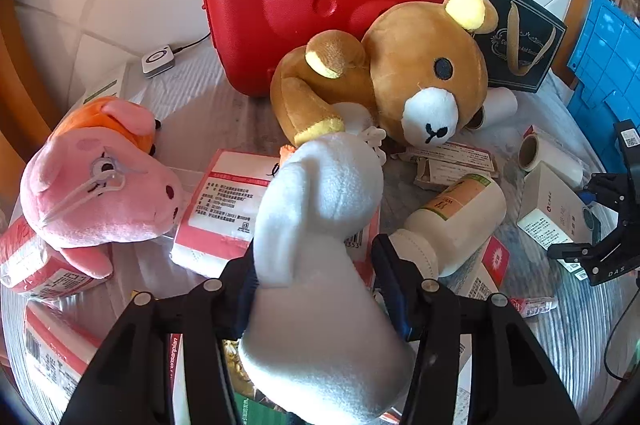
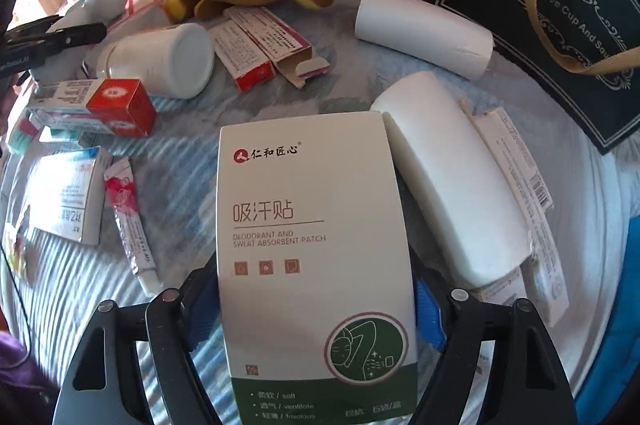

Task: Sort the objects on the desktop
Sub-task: 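Grasp the white patch box with the right tool while the left grasps the white plush, then carry the patch box and white plush into the blue bin and release both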

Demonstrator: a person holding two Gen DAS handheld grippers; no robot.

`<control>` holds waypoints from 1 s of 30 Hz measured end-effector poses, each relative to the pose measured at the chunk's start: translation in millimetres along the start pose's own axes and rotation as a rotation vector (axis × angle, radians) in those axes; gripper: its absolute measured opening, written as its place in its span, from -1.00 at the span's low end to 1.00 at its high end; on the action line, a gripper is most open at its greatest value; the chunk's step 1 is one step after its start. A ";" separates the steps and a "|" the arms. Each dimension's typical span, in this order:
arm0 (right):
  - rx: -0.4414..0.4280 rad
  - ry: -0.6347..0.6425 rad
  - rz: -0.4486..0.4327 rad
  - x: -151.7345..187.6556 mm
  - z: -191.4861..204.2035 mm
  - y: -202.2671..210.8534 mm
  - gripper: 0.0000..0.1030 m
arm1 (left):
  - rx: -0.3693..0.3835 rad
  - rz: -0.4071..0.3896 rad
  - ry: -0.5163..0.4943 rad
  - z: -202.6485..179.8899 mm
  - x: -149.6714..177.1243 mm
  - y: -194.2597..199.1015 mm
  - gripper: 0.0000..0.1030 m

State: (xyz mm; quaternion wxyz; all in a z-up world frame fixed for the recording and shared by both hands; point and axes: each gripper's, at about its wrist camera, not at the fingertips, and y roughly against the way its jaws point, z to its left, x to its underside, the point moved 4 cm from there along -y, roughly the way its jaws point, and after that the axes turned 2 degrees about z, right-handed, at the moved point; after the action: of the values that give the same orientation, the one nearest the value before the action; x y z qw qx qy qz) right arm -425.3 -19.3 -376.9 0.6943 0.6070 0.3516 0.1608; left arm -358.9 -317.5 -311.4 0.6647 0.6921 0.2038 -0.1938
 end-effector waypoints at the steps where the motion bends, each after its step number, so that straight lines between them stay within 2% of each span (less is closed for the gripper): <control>1: 0.005 -0.016 -0.005 -0.9 -0.7 0.2 0.52 | 0.004 -0.004 0.003 0.4 -0.2 0.3 -0.07; 7: 0.005 -0.073 -0.044 4.9 6.0 8.2 0.51 | 0.001 -0.035 -0.028 -8.2 8.4 14.2 -0.26; 10: 0.018 -0.109 -0.071 11.9 8.2 18.3 0.50 | 0.006 -0.043 -0.042 -13.6 15.6 24.1 -0.29; 16: 0.024 -0.208 -0.162 16.3 3.1 54.9 0.50 | -0.008 -0.109 -0.042 -21.9 14.2 53.2 -0.30; 22: 0.061 -0.254 -0.314 17.0 17.3 119.9 0.50 | -0.016 -0.210 -0.096 -44.0 0.6 96.3 -0.30; 23: 0.068 -0.261 -0.343 16.2 29.7 117.2 0.50 | -0.011 -0.228 -0.105 -49.0 -1.1 104.9 -0.30; 26: 0.099 -0.281 -0.436 15.1 36.8 159.1 0.50 | -0.009 -0.282 -0.149 -69.1 -7.8 131.0 -0.30; 30: 0.166 -0.324 -0.548 34.7 46.7 219.0 0.50 | 0.008 -0.354 -0.211 -104.4 -17.5 164.8 -0.29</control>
State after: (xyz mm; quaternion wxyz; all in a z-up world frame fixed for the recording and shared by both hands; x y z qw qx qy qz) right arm -324.5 15.5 -177.0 0.7067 0.5623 0.3986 -0.1599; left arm -285.0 -219.1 -159.0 0.6351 0.6243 0.2506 -0.3796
